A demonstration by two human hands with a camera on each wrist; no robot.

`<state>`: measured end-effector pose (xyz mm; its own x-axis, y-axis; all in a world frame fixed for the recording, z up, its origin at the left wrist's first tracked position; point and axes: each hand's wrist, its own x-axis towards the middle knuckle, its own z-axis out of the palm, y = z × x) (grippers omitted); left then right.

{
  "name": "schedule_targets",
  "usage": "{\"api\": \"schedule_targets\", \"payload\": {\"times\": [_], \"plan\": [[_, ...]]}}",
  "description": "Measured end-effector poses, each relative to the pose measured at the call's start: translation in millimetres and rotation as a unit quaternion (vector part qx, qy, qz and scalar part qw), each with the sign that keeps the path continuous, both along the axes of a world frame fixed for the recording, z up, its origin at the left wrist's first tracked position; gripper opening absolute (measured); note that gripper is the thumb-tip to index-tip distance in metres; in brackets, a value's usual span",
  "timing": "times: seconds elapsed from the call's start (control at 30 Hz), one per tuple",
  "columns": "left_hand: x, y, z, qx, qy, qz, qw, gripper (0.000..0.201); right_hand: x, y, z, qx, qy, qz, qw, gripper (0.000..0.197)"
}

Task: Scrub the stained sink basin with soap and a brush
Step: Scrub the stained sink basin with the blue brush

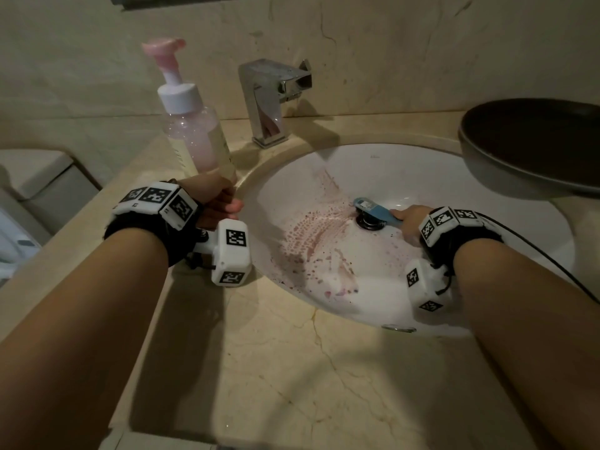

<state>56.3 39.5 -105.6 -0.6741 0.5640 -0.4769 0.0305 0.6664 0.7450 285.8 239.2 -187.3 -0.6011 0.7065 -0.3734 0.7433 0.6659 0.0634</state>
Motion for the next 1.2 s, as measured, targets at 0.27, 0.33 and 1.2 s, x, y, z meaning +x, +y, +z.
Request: {"api": "schedule_targets", "payload": {"times": [0.27,0.33,1.2], "plan": [[-4.9,0.8,-3.4,-0.001,-0.005,-0.009,1.000,0.040,13.5,-7.7,16.9,0.051,0.059,-0.097,0.992,0.011],[-4.7,1.1,-3.7,0.001,-0.009,-0.009,1.000,0.040,14.0,-15.5,23.2,0.043,0.086,-0.113,0.989,0.029],[-6.8,3.1,-6.2,0.018,-0.017,0.008,1.000,0.037,0.4,3.6,3.4,-0.043,-0.014,0.006,0.999,0.051]]}}
